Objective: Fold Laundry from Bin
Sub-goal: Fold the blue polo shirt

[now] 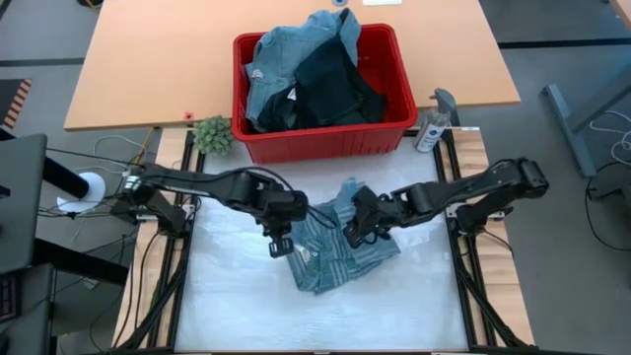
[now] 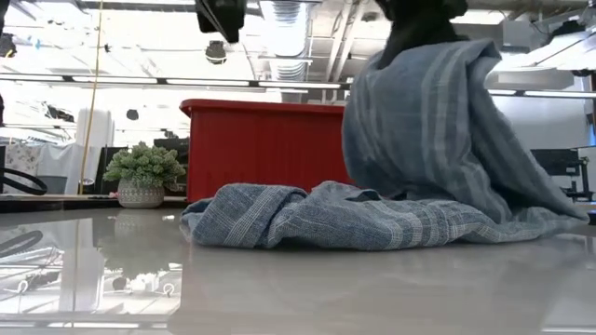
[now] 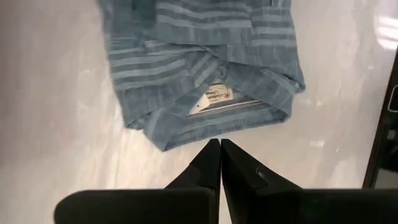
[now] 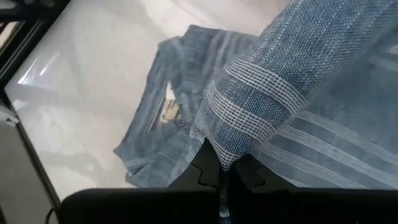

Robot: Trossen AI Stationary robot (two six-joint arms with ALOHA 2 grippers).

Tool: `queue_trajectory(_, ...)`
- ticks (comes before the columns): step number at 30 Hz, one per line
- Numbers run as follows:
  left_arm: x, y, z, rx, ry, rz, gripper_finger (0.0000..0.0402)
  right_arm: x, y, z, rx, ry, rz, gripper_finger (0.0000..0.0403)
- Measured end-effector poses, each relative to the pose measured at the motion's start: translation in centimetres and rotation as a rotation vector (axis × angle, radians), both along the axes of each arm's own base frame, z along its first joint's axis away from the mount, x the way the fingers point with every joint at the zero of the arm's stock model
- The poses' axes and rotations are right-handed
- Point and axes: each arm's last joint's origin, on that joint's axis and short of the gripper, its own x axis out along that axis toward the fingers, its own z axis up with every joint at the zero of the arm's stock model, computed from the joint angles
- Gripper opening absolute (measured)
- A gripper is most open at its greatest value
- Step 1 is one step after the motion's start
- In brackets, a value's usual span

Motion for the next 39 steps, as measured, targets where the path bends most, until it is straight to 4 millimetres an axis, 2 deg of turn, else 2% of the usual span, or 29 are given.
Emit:
queue_trajectory(8,-3.2,0.7,3.5,0.055,-0.121,0.128,0.0,2.4,0.7,-1.3,0.04,-0.056,0.072,0.0026)
queue_trajectory(14,-4.6,1.2,4.8,0.113,-0.178,0.198,0.0,3.6,1.1,-2.3,0.072,-0.074,0.111,0.0026)
queue_trajectory(21,-4.9,1.3,4.9,0.135,-0.171,0.197,0.0,4.4,1.3,-3.3,0.073,-0.059,0.124,0.0027)
queue_trajectory(29,-5.0,1.3,4.9,0.151,-0.159,0.181,0.0,4.9,1.5,-3.4,0.071,-0.086,0.155,0.0096)
queue_trajectory(39,-5.2,1.5,4.8,0.203,-0.136,0.187,0.0,5.6,1.8,-2.7,0.056,-0.187,0.248,0.0142)
